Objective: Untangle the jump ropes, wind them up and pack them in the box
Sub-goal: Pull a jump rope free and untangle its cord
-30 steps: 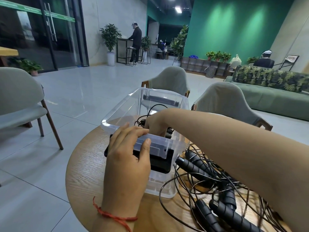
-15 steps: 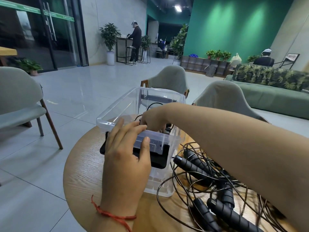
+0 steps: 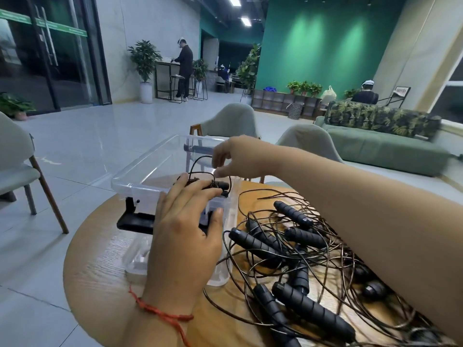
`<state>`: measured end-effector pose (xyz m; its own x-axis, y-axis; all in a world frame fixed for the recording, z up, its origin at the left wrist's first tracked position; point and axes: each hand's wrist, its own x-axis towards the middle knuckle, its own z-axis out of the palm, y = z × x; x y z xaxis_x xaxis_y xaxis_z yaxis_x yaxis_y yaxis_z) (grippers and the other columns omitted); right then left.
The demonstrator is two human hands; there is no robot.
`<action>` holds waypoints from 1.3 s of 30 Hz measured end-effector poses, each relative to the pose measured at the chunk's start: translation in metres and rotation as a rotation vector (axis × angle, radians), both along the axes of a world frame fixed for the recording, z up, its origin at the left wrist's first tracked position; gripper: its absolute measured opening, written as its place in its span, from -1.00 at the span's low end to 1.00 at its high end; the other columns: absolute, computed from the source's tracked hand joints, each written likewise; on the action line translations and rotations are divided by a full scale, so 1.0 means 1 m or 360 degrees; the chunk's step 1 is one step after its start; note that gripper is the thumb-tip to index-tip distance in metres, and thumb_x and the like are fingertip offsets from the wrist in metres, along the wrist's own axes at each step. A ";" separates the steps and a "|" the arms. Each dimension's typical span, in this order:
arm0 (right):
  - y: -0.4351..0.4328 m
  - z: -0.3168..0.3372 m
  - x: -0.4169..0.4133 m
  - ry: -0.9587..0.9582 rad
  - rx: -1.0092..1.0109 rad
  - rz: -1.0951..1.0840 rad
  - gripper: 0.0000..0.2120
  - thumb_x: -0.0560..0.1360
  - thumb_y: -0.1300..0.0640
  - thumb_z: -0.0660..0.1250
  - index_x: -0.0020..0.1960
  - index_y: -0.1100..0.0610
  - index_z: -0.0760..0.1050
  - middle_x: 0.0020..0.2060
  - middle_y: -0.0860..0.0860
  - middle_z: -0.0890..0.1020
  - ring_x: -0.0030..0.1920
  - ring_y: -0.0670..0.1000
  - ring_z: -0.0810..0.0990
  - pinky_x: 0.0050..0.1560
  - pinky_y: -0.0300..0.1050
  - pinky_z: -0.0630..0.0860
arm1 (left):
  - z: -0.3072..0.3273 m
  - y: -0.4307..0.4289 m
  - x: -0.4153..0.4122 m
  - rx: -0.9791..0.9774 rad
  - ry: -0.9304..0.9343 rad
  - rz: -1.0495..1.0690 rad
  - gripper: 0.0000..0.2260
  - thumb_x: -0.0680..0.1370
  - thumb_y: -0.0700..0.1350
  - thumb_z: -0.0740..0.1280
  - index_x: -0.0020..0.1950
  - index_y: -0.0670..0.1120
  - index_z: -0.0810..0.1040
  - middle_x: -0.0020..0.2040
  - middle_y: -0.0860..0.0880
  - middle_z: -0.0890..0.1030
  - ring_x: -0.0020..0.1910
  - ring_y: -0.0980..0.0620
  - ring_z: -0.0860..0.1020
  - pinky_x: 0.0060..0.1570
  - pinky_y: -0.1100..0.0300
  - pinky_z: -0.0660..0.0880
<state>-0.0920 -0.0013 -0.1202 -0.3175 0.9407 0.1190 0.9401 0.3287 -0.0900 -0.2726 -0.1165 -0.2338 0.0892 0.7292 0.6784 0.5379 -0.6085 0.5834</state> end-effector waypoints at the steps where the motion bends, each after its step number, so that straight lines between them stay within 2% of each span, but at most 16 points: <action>1: -0.010 0.003 0.009 0.0052 0.0054 -0.0016 -0.79 0.57 -0.11 0.48 0.15 -0.06 0.67 0.03 -0.17 0.69 0.10 -0.05 0.62 0.18 -0.01 0.58 | 0.002 -0.003 0.005 0.0008 0.0008 -0.0019 -0.70 0.59 -0.10 0.41 0.33 0.05 0.63 0.42 0.14 0.55 0.61 0.11 0.24 0.53 -0.27 0.31; 3: -0.033 0.009 0.024 0.0148 0.0143 -0.0044 -0.79 0.59 -0.08 0.48 0.18 -0.04 0.68 0.07 -0.16 0.70 0.12 -0.07 0.61 0.21 -0.06 0.56 | 0.006 -0.009 0.013 0.0026 0.0027 -0.0062 -0.69 0.60 -0.07 0.40 0.35 0.04 0.62 0.43 0.13 0.55 0.61 0.10 0.25 0.54 -0.25 0.31; 6: -0.075 0.010 0.045 0.0338 0.0272 -0.0067 -0.78 0.61 -0.05 0.47 0.21 -0.02 0.67 0.10 -0.15 0.69 0.12 -0.13 0.60 0.10 -0.34 0.48 | 0.009 -0.020 0.030 0.0067 0.0055 -0.0123 -0.69 0.61 -0.09 0.42 0.35 0.05 0.62 0.43 0.09 0.56 0.61 0.08 0.26 0.57 -0.19 0.30; 8: -0.106 0.003 0.059 0.0478 0.0326 -0.0110 -0.80 0.60 -0.04 0.48 0.20 -0.03 0.67 0.08 -0.17 0.69 0.11 -0.16 0.59 0.02 -0.44 0.40 | 0.009 -0.028 0.041 0.0090 0.0070 -0.0165 -0.68 0.61 -0.11 0.44 0.35 0.06 0.61 0.42 0.10 0.55 0.61 0.09 0.26 0.61 -0.02 0.23; 10: -0.138 -0.009 0.076 0.0614 0.0358 -0.0163 -0.83 0.59 -0.06 0.49 0.16 -0.08 0.68 0.06 -0.21 0.69 0.13 -0.18 0.61 0.09 -0.32 0.48 | 0.009 -0.038 0.054 0.0094 0.0092 -0.0218 -0.69 0.61 -0.11 0.44 0.36 0.08 0.61 0.41 0.13 0.55 0.61 0.12 0.25 0.57 0.23 0.11; 12: -0.165 -0.022 0.091 0.0728 0.0391 -0.0230 -0.85 0.58 -0.07 0.49 0.14 -0.12 0.68 0.04 -0.24 0.70 0.14 -0.21 0.61 0.19 -0.17 0.54 | 0.006 -0.043 0.063 0.0082 0.0103 -0.0254 -0.71 0.61 -0.11 0.44 0.34 0.06 0.63 0.40 0.13 0.55 0.61 0.12 0.25 0.54 0.31 0.07; 14: -0.194 -0.038 0.108 0.0857 0.0433 -0.0345 -0.88 0.58 -0.08 0.49 0.11 -0.16 0.67 0.04 -0.28 0.69 0.18 -0.24 0.59 0.21 -0.16 0.51 | 0.000 -0.047 0.076 0.0050 0.0121 -0.0294 -0.73 0.61 -0.12 0.45 0.31 0.03 0.65 0.40 0.13 0.56 0.59 0.12 0.27 0.57 0.23 0.12; 17: -0.235 -0.067 0.134 0.1053 0.0524 -0.0541 -0.93 0.61 -0.04 0.47 0.08 -0.19 0.67 0.04 -0.31 0.67 0.18 -0.30 0.57 0.11 -0.32 0.41 | -0.010 -0.055 0.098 -0.0037 0.0246 -0.0392 -0.73 0.62 -0.11 0.43 0.32 0.03 0.65 0.40 0.13 0.55 0.57 0.16 0.27 0.58 0.19 0.14; 21: -0.271 -0.107 0.161 0.1193 0.0621 -0.0812 -0.89 0.62 0.04 0.46 0.06 -0.18 0.68 0.05 -0.30 0.67 0.14 -0.29 0.57 0.13 -0.28 0.46 | -0.026 -0.058 0.120 -0.0157 0.0438 -0.0467 -0.71 0.63 -0.09 0.42 0.35 0.07 0.62 0.41 0.16 0.52 0.55 0.15 0.29 0.62 0.01 0.21; 22: -0.276 -0.116 0.166 0.1200 0.0638 -0.0874 -0.88 0.63 0.05 0.45 0.06 -0.18 0.68 0.07 -0.29 0.67 0.14 -0.29 0.58 0.09 -0.34 0.47 | -0.031 -0.058 0.125 -0.0189 0.0490 -0.0475 -0.71 0.63 -0.07 0.41 0.35 0.09 0.62 0.40 0.17 0.52 0.54 0.14 0.30 0.61 -0.04 0.24; 24: -0.282 -0.131 0.180 0.1235 0.0668 -0.1003 -0.86 0.64 0.08 0.45 0.06 -0.18 0.68 0.07 -0.27 0.66 0.06 -0.34 0.57 -0.13 -0.51 0.42 | -0.040 -0.058 0.134 -0.0238 0.0580 -0.0486 -0.72 0.64 -0.02 0.39 0.35 0.13 0.60 0.40 0.20 0.50 0.52 0.17 0.30 0.60 -0.04 0.25; 26: -0.283 -0.142 0.195 0.1136 0.0684 -0.1159 -0.85 0.64 0.08 0.43 0.10 -0.17 0.67 0.09 -0.24 0.65 0.01 -0.30 0.54 -0.16 -0.50 0.37 | -0.049 -0.057 0.143 -0.0279 0.0651 -0.0500 -0.71 0.65 0.03 0.36 0.38 0.17 0.57 0.41 0.25 0.47 0.54 0.23 0.25 0.64 0.05 0.15; 27: -0.281 -0.145 0.202 0.1014 0.0684 -0.1232 -0.85 0.65 0.08 0.42 0.13 -0.16 0.66 0.11 -0.22 0.64 0.04 -0.22 0.53 -0.10 -0.38 0.39 | -0.052 -0.058 0.146 -0.0287 0.0680 -0.0505 -0.70 0.66 0.05 0.34 0.40 0.17 0.56 0.42 0.27 0.46 0.55 0.25 0.22 0.65 0.08 0.11; 29: -0.279 -0.150 0.217 0.0820 0.0663 -0.1378 -0.83 0.65 0.07 0.39 0.17 -0.16 0.65 0.16 -0.17 0.63 0.15 -0.06 0.53 0.04 -0.15 0.39 | -0.059 -0.056 0.155 -0.0280 0.0767 -0.0530 -0.69 0.66 0.09 0.31 0.41 0.18 0.55 0.43 0.28 0.45 0.56 0.26 0.20 0.65 0.06 0.11; 34: -0.274 -0.159 0.239 0.0534 0.0441 -0.1598 -0.66 0.65 -0.06 0.34 0.41 -0.14 0.54 0.34 -0.10 0.57 0.34 0.04 0.48 0.25 0.02 0.48 | -0.068 -0.056 0.175 -0.0271 0.0858 -0.0559 -0.72 0.63 0.09 0.36 0.35 0.20 0.59 0.38 0.30 0.47 0.54 0.24 0.25 0.63 0.04 0.15; 39: -0.269 -0.166 0.239 0.0315 0.0473 -0.1616 -0.82 0.65 -0.14 0.30 0.19 -0.18 0.63 0.16 -0.13 0.60 0.19 0.02 0.46 0.06 0.00 0.39 | -0.071 -0.066 0.185 -0.0303 0.0964 -0.0577 -0.81 0.65 0.16 0.30 0.24 0.24 0.61 0.31 0.35 0.46 0.43 0.32 0.27 0.56 0.26 0.00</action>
<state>0.1473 -0.2701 -0.2858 0.6459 0.6785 0.3501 0.7633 -0.5635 -0.3160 -0.0871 -0.1820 -0.3044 0.6668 0.6830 0.2981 0.5836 -0.7274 0.3610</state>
